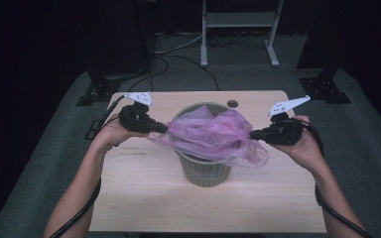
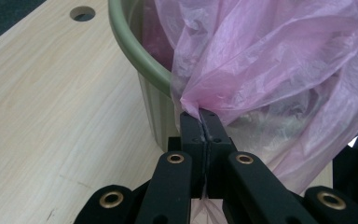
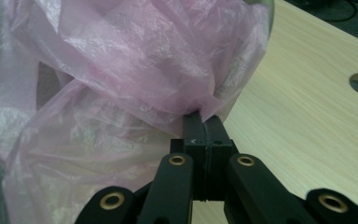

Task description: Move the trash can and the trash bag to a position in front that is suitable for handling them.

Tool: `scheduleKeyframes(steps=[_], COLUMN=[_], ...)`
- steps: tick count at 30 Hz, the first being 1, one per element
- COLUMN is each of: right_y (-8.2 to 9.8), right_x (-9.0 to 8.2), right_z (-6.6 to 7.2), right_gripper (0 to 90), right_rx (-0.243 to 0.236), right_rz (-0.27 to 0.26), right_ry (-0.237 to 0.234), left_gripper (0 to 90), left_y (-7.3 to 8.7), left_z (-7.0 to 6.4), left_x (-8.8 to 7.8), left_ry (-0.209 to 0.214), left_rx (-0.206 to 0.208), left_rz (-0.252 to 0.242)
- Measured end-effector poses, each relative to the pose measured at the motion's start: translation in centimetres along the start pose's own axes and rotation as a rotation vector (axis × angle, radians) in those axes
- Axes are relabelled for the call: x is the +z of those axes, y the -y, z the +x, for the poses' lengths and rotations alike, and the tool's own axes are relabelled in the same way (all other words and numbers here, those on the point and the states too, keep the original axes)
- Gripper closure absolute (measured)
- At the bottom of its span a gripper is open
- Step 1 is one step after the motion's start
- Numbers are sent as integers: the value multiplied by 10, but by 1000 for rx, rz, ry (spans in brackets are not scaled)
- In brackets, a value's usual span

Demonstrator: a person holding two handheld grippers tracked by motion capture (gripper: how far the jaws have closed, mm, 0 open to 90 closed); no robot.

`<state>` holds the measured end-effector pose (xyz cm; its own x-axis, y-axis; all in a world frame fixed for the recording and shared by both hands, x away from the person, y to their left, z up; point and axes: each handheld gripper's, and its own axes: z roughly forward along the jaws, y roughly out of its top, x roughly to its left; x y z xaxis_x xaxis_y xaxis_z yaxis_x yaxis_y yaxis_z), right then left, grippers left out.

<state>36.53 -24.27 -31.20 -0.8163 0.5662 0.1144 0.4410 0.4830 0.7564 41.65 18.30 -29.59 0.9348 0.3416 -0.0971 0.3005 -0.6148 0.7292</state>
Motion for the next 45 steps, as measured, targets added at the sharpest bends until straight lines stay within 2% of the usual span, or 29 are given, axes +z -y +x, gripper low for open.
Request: scheduleKeyframes(steps=[1,4,11,20,22,23,24,25,27,30,32,33,35,37,41,44,45], right_y=[-2,-5,-12,-6,-3,-1,-1,2,4,3,2,2,3,8,16,18,19], right_x=[2,4,10,7,9,12,12,10,5,-1,-7,-10,-9,-3,8,9,4], right_z=[1,-5,-8,-4,1,7,7,11,14,14,9,3,1,-4,-9,-10,-9], right_gripper=[900,900,900,900,900,900,900,900,900,900,900,900,900,900,900,900,862], right_rx=[-7,13,18,13,-2,-26,-26,-39,-52,-52,-33,-7,4,22,42,44,49], right_rz=[7,-4,-1,2,28,52,52,60,69,63,40,25,23,33,52,40,14], right_ry=[20,63,97,51,34,17,17,-9,-28,-13,2,32,41,57,56,48,35], left_gripper=[896,896,896,897,898,898,897,897,896,897,897,897,897,898,898,880,848], left_y=[0,-2,-2,-1,-1,-1,-1,0,0,-3,-5,-4,-3,-1,3,2,2], left_z=[1,1,3,-2,-5,-8,-8,-12,-13,-14,-11,-9,-8,-5,1,0,-1], left_x=[-1,1,6,4,4,3,3,1,-1,-5,-5,-1,2,7,12,9,4], left_ry=[-6,-27,-24,-4,19,45,45,69,74,51,15,-23,-37,-37,-40,-42,-42], left_rx=[3,11,8,20,26,40,40,51,57,60,45,47,43,28,12,19,13], left_rz=[3,13,12,22,26,39,39,51,51,37,31,66,83,82,85,80,52])
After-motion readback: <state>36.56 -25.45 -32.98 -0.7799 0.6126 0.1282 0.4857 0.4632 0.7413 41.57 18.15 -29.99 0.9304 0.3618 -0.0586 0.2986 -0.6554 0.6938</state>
